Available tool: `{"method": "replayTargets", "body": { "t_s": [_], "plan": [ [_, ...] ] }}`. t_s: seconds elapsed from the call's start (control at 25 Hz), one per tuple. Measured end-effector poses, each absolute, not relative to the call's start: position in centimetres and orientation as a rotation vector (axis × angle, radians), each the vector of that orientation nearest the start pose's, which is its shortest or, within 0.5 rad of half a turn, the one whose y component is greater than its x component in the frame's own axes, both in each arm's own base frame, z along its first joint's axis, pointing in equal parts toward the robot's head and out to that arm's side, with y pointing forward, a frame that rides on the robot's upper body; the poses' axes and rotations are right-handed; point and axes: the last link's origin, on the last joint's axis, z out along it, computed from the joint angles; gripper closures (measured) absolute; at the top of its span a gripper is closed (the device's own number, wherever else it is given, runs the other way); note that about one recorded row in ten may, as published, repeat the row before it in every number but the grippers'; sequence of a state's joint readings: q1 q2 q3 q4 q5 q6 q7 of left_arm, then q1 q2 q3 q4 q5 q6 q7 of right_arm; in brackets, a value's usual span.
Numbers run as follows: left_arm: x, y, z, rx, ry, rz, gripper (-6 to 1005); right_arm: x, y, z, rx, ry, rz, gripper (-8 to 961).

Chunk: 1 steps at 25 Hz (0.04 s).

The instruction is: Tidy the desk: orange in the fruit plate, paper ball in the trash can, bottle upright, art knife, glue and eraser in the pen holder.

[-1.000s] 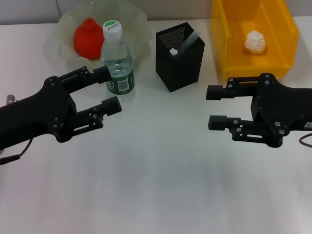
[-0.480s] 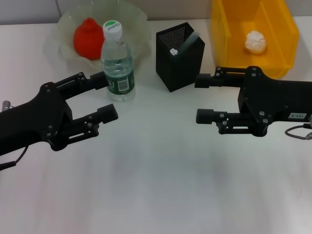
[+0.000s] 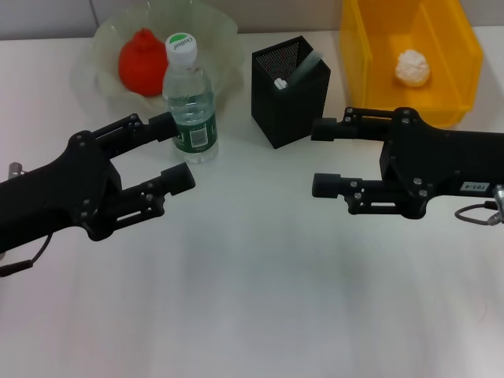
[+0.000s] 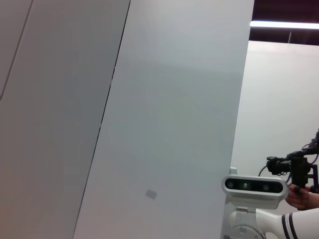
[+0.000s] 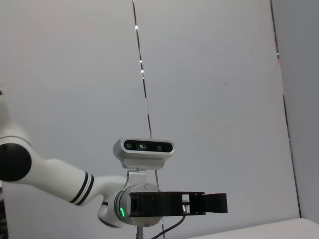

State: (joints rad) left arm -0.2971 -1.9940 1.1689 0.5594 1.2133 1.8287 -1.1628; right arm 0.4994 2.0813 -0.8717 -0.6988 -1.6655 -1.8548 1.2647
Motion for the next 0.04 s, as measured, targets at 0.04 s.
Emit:
{"method": "replayTargets", "body": {
  "t_s": [0.04],
  "plan": [
    [-25.10, 25.86, 2.35, -2.587, -0.390, -1.401, 275, 20.54, 29.95, 1.13, -2.844, 0.208, 1.192, 259]
  ]
}}
